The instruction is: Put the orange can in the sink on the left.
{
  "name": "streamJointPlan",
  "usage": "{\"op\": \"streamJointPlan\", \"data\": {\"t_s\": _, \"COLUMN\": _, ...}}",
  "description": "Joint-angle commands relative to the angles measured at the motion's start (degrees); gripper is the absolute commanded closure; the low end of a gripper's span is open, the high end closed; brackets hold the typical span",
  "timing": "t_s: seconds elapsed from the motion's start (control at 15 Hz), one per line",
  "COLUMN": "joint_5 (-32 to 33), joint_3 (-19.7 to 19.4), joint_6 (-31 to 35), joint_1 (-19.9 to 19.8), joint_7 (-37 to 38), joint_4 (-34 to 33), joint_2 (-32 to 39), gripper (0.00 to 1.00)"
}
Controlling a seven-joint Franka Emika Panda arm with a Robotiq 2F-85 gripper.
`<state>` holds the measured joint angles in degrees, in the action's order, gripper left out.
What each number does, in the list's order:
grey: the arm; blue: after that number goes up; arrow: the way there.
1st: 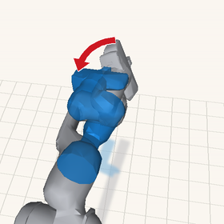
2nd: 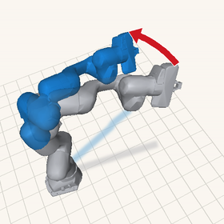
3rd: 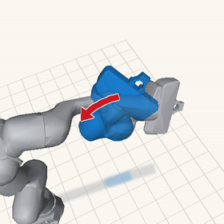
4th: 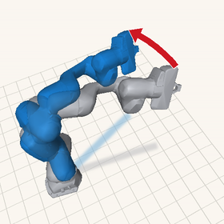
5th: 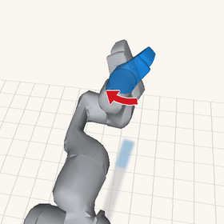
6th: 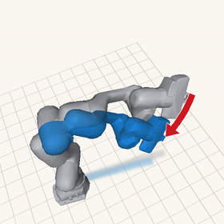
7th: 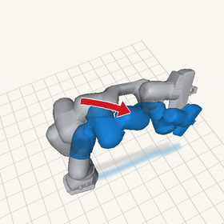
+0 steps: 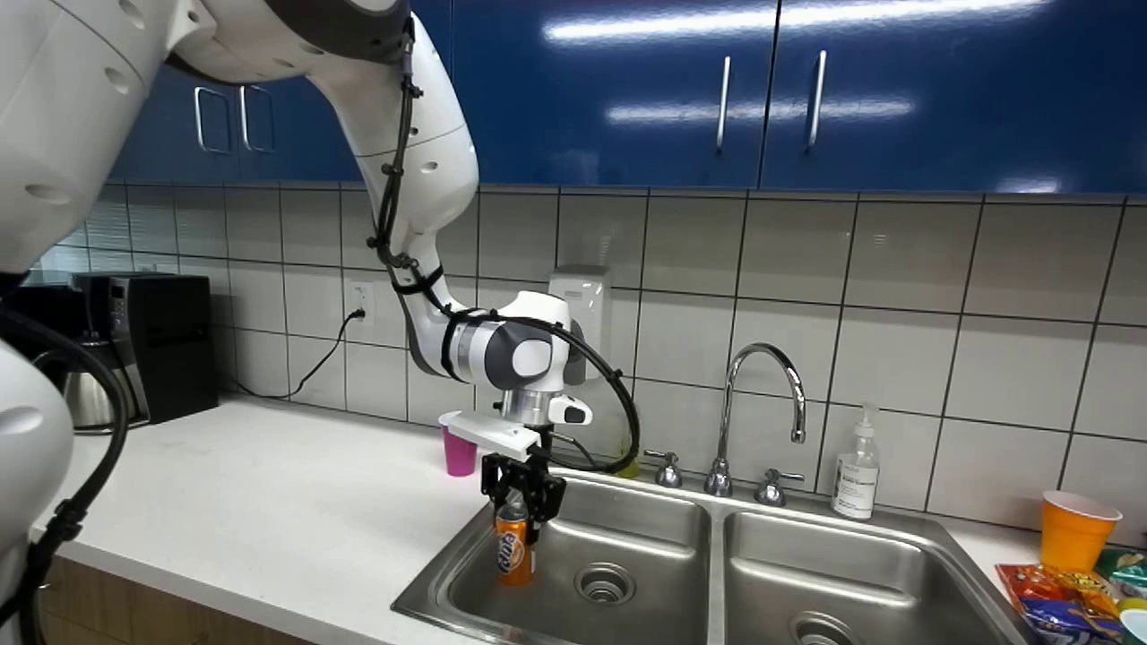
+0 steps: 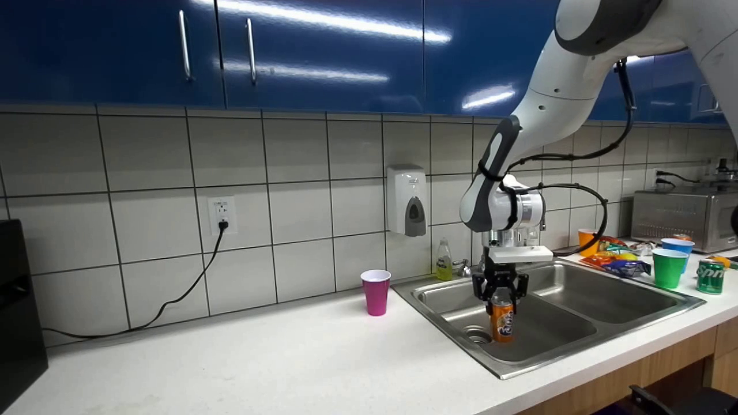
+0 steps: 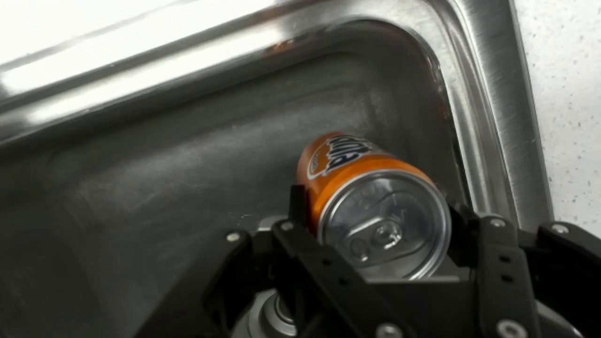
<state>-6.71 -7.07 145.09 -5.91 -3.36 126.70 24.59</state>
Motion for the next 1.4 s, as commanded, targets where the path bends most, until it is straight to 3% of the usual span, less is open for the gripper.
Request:
{"op": "streamJointPlan", "data": {"t_s": 0.0, "joint_5": -1.0, "joint_3": 1.8, "joint_6": 0.8, "joint_1": -1.7, "joint_7": 0.3, "joint_4": -3.2, "joint_2": 3.4, "gripper": 0.61}}
{"op": "streamJointPlan", "data": {"t_s": 1.33, "joint_5": -2.2, "joint_3": 3.7, "joint_6": 3.2, "joint_1": -3.9, "joint_7": 0.3, "joint_4": -8.9, "joint_2": 13.1, "gripper": 0.61}}
